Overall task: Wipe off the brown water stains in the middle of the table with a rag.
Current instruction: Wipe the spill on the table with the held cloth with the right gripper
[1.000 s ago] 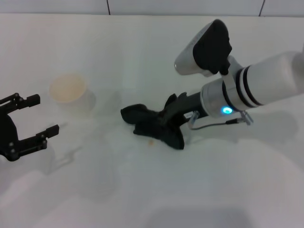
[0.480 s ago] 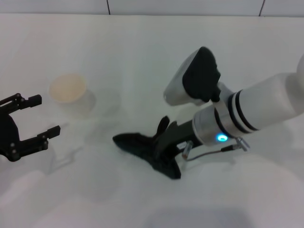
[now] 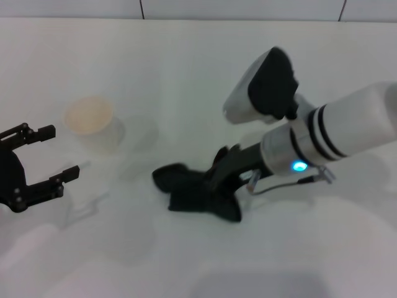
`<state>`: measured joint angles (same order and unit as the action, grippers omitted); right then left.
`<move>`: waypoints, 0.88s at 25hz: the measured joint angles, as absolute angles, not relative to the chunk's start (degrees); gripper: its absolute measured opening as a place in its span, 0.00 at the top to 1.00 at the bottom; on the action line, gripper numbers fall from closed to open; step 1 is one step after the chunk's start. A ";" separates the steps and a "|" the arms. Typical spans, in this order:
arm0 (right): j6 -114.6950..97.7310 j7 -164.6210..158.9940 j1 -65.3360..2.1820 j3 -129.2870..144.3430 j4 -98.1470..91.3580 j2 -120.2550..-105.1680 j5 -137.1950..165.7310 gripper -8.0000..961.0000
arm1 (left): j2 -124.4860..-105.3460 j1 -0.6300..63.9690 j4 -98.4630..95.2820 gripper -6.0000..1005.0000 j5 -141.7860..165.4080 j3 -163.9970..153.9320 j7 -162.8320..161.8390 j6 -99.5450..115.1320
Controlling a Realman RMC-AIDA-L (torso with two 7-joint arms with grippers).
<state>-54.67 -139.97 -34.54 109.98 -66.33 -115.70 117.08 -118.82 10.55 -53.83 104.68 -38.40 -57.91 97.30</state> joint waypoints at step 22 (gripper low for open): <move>-56.37 -136.94 -26.08 95.24 -70.18 -115.10 122.34 0.85 | -118.91 10.68 -53.17 0.24 105.21 -38.40 -58.12 96.94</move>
<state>-56.37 -136.95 -26.08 95.24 -70.18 -115.10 122.34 -118.91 10.67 -53.17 105.21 -38.40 -58.12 96.94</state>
